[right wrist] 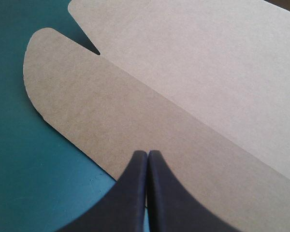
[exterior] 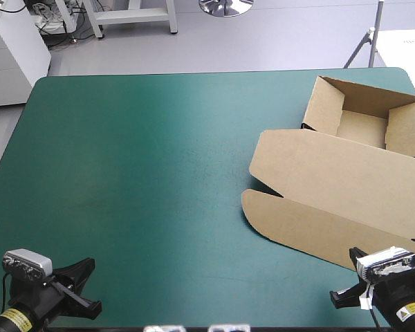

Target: Fold the box

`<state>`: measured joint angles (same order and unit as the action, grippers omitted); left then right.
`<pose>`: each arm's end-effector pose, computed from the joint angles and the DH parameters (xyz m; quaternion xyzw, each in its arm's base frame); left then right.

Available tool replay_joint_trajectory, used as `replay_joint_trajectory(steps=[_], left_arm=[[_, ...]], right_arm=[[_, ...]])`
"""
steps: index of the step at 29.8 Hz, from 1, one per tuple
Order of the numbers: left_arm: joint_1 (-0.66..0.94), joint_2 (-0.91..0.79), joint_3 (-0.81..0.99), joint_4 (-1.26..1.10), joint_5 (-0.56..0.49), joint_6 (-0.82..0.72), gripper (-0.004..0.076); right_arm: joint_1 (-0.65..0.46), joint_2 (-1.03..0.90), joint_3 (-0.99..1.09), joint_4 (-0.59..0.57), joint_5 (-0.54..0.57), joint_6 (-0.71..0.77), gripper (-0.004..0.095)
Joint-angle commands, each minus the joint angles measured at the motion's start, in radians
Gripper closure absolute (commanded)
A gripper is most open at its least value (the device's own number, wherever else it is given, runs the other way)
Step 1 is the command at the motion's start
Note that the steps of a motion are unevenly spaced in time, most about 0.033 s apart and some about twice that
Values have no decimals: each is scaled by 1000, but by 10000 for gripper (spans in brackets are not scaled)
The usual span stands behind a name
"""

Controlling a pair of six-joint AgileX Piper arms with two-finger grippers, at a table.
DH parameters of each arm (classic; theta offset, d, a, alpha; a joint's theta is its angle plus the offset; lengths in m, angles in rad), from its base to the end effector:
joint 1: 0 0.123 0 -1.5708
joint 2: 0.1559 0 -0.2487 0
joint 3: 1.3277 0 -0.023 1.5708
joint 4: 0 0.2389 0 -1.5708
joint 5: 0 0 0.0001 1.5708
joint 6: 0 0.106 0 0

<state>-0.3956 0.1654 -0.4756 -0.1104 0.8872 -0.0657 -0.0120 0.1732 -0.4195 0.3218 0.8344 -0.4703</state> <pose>0.0599 -0.0348 0.2657 0.1328 0.8458 -0.1706 0.4877 0.0748 0.0240 0.2561 -0.1617 0.8343 0.0322 0.5261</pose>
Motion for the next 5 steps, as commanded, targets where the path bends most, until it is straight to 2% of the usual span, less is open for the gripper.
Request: replay_joint_trajectory(steps=[1,5], left_arm=[[-4,13,-24,-13,-69,4,734],[-4,13,-24,-13,-69,4,734]], right_arm=[[1,11,-26,16,-65,-6,927],[1,11,-26,16,-65,-6,927]])
